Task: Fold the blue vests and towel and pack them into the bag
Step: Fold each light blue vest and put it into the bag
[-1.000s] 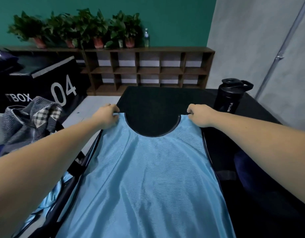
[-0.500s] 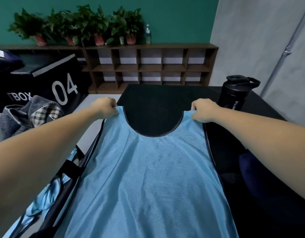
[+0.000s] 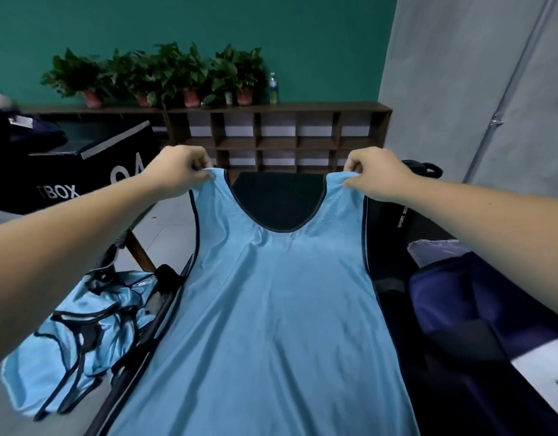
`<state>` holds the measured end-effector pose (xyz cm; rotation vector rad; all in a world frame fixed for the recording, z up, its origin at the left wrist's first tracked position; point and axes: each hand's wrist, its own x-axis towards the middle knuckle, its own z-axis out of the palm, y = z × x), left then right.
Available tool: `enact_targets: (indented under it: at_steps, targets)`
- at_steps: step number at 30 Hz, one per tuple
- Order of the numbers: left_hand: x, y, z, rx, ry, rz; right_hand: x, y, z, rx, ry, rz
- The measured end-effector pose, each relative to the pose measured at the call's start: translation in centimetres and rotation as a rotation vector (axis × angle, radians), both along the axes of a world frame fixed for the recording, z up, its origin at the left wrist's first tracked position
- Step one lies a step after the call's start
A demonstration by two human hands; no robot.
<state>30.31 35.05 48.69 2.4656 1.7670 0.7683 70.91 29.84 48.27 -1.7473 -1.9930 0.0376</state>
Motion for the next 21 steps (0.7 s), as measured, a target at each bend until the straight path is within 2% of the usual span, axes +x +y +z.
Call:
enact_targets:
  at_steps: [10,21]
  targets:
    - [-2.7,-14.1,2.4,-0.113,-0.12,-0.064,-2.6,-13.3,2.3,-0.104,0.131,0.141]
    - [-4.8,-27.9,0.2,-0.322,-0.067,-0.16,-5.0,-26.4,-1.5,-0.14,0.063,0.269]
